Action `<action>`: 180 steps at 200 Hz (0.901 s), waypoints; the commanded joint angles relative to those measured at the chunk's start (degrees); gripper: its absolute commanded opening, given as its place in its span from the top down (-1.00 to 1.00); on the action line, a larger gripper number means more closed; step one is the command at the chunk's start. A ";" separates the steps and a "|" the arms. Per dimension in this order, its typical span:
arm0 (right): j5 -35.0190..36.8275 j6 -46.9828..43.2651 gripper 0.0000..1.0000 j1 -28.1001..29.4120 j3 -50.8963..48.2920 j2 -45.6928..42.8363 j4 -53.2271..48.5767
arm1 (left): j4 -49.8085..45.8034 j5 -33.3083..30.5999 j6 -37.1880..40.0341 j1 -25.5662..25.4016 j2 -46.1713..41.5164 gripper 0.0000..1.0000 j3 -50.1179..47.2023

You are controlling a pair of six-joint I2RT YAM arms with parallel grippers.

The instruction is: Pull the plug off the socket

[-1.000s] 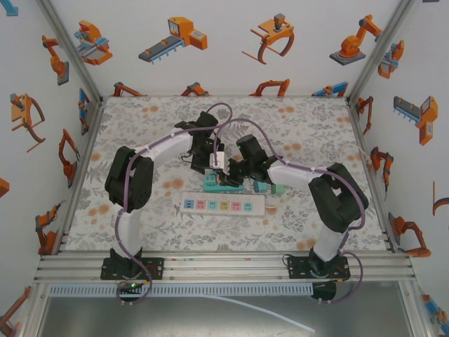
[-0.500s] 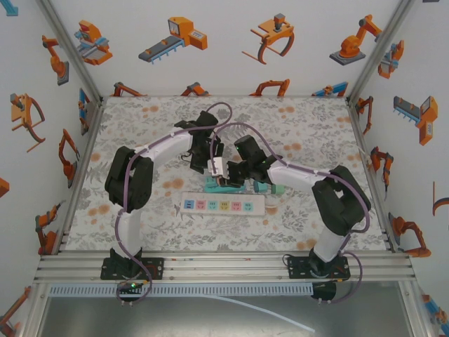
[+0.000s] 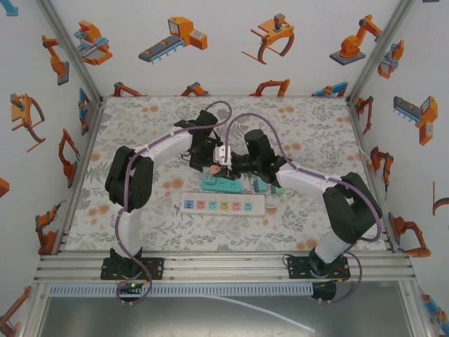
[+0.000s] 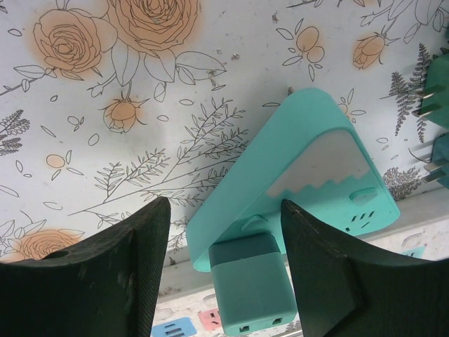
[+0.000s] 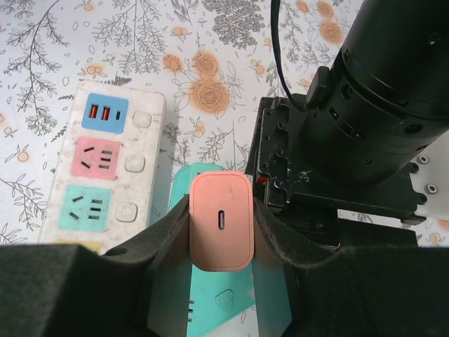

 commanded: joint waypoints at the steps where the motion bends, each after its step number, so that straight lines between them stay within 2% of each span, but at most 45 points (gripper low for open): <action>1: -0.62 3.34 0.70 -0.38 -1.09 -2.31 5.49 | -1.01 -3.78 0.93 0.61 1.43 -0.22 -1.20; 27: 1.88 11.00 0.70 -0.32 -4.80 -6.52 12.26 | 0.46 -0.97 1.11 0.89 -1.90 -0.23 -1.67; 55: 9.53 23.95 0.73 -0.32 -10.16 -12.99 21.93 | 2.67 0.99 1.19 1.36 -6.96 -0.26 -3.08; 69: 13.65 30.10 0.83 -0.29 -11.05 -15.82 22.93 | 3.78 2.24 1.28 1.67 -9.35 -0.28 -3.76; 94: 21.90 40.21 0.85 -0.32 -12.04 -20.23 22.90 | 6.49 5.57 1.46 2.75 -14.28 -0.32 -5.40; 124: 42.47 56.53 0.87 -0.85 -13.97 -25.37 21.71 | 14.94 14.89 2.21 5.28 -22.33 -0.40 -10.65; 134: 46.50 61.70 0.89 -2.13 -14.39 -26.48 20.36 | 19.20 18.54 2.85 6.00 -25.74 -0.44 -13.22; 180: 48.47 82.72 0.95 -13.50 -15.42 -25.27 14.90 | 34.68 34.00 8.49 5.95 -37.45 -0.70 -22.38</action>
